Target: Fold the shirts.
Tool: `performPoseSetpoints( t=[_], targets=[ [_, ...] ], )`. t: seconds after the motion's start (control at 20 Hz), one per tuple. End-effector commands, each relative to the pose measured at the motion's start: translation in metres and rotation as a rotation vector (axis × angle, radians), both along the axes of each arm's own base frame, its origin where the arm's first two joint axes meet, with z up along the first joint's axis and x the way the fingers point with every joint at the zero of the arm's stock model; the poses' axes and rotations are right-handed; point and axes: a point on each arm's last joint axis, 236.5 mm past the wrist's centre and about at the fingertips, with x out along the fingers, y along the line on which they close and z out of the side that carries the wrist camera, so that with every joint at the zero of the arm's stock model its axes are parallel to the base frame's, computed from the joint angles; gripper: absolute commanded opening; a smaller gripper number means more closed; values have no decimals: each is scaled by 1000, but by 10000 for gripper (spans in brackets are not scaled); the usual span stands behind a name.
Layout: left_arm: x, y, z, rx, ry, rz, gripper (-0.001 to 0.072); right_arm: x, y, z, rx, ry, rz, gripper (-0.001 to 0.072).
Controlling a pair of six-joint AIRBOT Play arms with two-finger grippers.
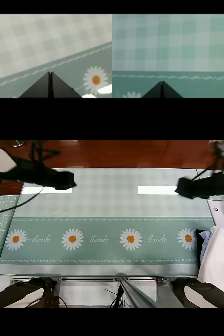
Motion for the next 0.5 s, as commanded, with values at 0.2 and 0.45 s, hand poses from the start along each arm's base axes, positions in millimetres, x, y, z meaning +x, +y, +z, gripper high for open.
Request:
performPoseSetpoints(
  t=[0.2, 0.45],
  targets=[
    [-25, 45, -75, 204, 176, 58, 23, -11, -12, -77, -341, 209, 25, 26],
    [-24, 45, -78, 206, 181, 56, 23, -11, -12, -77, -343, 209, 25, 25]
  ],
)
